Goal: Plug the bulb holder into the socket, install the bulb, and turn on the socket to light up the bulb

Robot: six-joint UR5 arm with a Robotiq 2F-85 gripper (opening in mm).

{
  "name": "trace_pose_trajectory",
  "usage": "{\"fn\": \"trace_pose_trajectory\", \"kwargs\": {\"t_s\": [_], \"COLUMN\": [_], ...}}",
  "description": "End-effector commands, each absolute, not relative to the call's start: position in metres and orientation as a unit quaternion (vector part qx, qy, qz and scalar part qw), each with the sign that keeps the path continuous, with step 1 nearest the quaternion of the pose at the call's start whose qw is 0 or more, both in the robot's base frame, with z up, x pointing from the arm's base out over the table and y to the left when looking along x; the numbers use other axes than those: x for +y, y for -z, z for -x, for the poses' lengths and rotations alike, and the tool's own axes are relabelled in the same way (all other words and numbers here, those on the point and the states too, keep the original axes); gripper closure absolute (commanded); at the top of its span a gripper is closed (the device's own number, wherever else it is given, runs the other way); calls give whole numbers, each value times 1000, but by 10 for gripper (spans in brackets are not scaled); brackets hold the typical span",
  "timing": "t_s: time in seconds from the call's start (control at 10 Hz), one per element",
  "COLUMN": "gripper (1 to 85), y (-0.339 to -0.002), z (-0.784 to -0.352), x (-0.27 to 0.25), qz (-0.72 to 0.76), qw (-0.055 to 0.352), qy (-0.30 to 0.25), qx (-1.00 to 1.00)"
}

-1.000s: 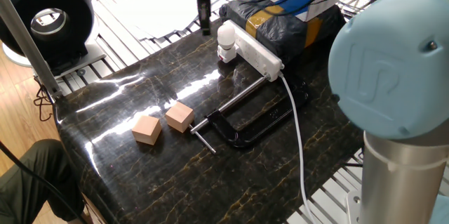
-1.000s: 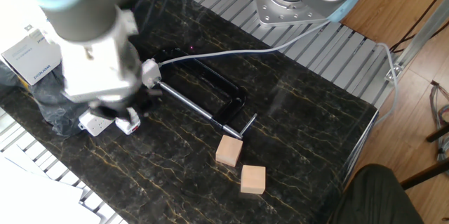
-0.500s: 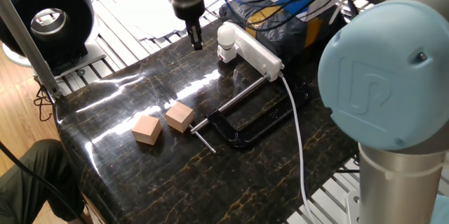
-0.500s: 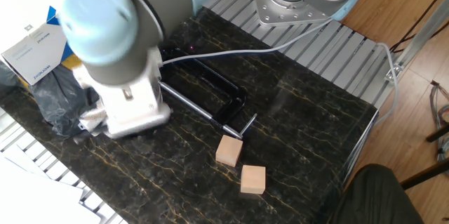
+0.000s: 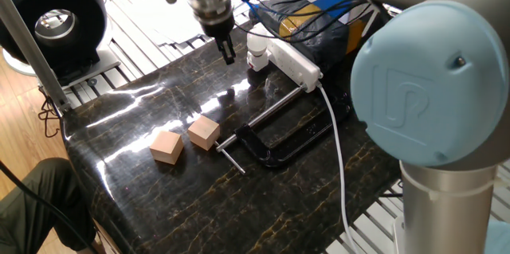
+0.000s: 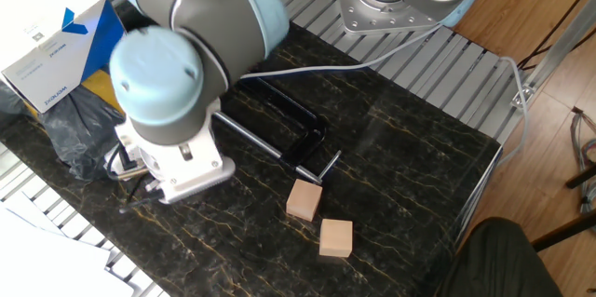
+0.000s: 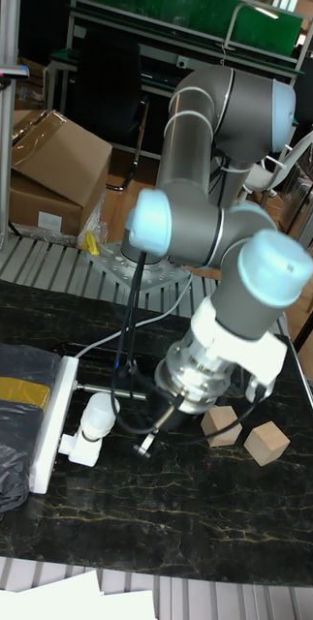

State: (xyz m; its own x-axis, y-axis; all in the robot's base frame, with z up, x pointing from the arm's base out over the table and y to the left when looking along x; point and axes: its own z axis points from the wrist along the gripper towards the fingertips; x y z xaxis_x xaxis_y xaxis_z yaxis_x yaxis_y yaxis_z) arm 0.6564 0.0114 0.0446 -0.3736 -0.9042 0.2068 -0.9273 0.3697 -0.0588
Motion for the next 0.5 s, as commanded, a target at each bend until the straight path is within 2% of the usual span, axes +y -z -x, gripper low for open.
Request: {"fn": "trace_pose_trajectory", "kwargs": {"t_s": [0.0, 0.4], "gripper": [847, 847], "y": [-29, -29], "z": [-655, -645], "x": [-6, -28], "qz": [-571, -578], "qw": [89, 113], "qy": [-103, -119], "qx": [-809, -799]}}
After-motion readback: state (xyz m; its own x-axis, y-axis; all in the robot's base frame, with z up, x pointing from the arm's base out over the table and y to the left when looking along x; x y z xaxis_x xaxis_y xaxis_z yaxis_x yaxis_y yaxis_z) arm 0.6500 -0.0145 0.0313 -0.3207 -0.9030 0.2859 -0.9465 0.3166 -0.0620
